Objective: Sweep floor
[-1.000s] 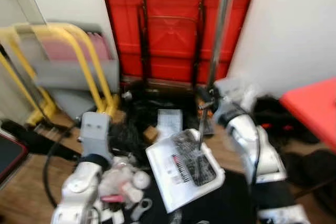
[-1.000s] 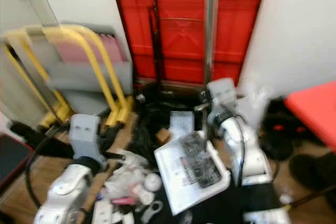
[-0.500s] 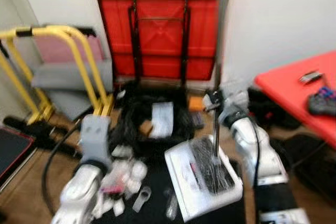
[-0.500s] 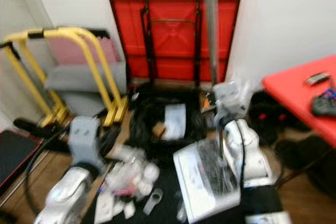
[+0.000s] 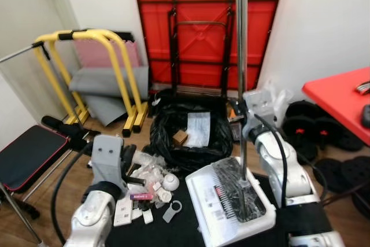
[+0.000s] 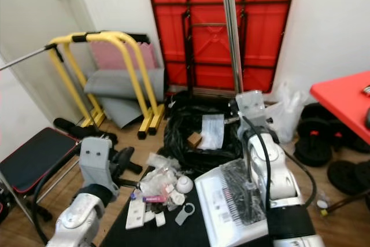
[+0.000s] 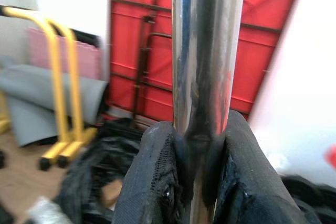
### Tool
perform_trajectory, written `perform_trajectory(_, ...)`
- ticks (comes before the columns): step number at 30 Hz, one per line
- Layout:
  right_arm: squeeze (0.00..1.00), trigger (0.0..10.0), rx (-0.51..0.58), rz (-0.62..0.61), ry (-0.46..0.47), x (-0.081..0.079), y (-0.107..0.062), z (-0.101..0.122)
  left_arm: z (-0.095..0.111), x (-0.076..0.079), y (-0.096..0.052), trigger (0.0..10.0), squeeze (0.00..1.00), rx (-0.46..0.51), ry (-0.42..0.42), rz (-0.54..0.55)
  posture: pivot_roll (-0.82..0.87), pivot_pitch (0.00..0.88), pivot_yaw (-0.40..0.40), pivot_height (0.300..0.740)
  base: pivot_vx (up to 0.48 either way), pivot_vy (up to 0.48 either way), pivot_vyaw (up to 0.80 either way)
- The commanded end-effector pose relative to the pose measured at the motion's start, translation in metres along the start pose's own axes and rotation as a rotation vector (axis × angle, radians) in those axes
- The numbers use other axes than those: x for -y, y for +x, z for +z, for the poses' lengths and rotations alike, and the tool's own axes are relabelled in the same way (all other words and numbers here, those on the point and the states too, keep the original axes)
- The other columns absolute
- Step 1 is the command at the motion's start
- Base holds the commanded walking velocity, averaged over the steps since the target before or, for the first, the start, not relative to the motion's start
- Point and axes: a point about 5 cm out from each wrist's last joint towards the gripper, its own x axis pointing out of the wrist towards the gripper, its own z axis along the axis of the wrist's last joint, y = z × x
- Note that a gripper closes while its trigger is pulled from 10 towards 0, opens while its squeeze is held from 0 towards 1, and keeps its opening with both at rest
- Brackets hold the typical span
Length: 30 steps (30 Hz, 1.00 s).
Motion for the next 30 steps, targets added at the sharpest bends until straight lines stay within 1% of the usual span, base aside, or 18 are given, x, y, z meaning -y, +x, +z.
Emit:
perform_trajectory(1,0.00,10.0,0.043,-0.018,-0.013,0.001,0.005,0.012,0.000,-0.002,0.000,10.0,0.00,0.005,0.002,0.013,-0.03,0.000,0.004,0.740,0.000,0.000,0.00)
perform_trajectory(6,0.00,10.0,0.036,-0.030,-0.012,0.003,0.006,0.011,0.000,-0.001,0.000,10.0,0.00,0.008,-0.003,0.010,-0.03,0.000,0.004,0.740,0.000,0.000,0.00)
perform_trajectory(7,0.00,10.0,0.017,-0.041,-0.019,0.004,0.007,0.010,0.000,-0.001,0.000,10.0,0.00,0.007,-0.004,0.009,-0.03,0.000,0.003,0.740,0.000,0.000,0.00)
perform_trajectory(10,0.00,10.0,-0.005,-0.070,-0.021,0.007,0.009,0.007,0.000,0.000,0.000,10.0,0.00,0.008,-0.009,0.006,-0.03,0.000,0.003,0.725,0.000,0.000,0.00)
perform_trajectory(14,0.00,10.0,-0.008,-0.097,-0.027,0.010,0.010,0.006,0.000,0.000,0.000,10.0,0.00,0.008,-0.011,0.004,-0.03,0.000,0.002,0.710,0.000,0.000,0.00)
perform_trajectory(20,0.00,10.0,-0.003,-0.121,-0.003,0.016,0.013,0.006,0.000,0.003,-0.001,10.0,0.00,0.007,-0.020,-0.008,-0.03,0.000,0.002,0.685,0.000,0.000,0.00)
perform_trajectory(23,0.00,10.0,-0.001,-0.123,0.000,0.017,0.013,0.007,0.000,0.003,-0.001,10.0,0.00,0.007,-0.022,-0.012,-0.03,0.000,0.002,0.680,0.000,0.000,0.00)
perform_trajectory(25,0.00,10.0,0.006,-0.128,-0.009,0.019,0.014,0.007,0.000,0.005,-0.001,10.0,0.00,0.008,-0.026,-0.019,-0.03,0.000,0.001,0.670,0.000,0.000,0.00)
perform_trajectory(27,0.00,10.0,0.006,-0.128,-0.009,0.019,0.014,0.007,0.000,0.005,-0.001,10.0,0.00,0.008,-0.026,-0.019,-0.03,0.000,0.001,0.670,0.000,0.000,0.00)
perform_trajectory(29,0.00,10.0,0.029,-0.134,-0.037,0.020,0.015,0.011,0.001,0.005,-0.001,10.0,0.00,0.009,-0.026,-0.023,-0.03,0.000,0.001,0.655,0.000,0.000,0.00)
perform_trajectory(30,0.00,10.0,0.029,-0.134,-0.037,0.020,0.015,0.011,0.001,0.005,-0.001,10.0,0.00,0.009,-0.026,-0.023,-0.03,0.000,0.001,0.655,0.000,0.000,0.00)
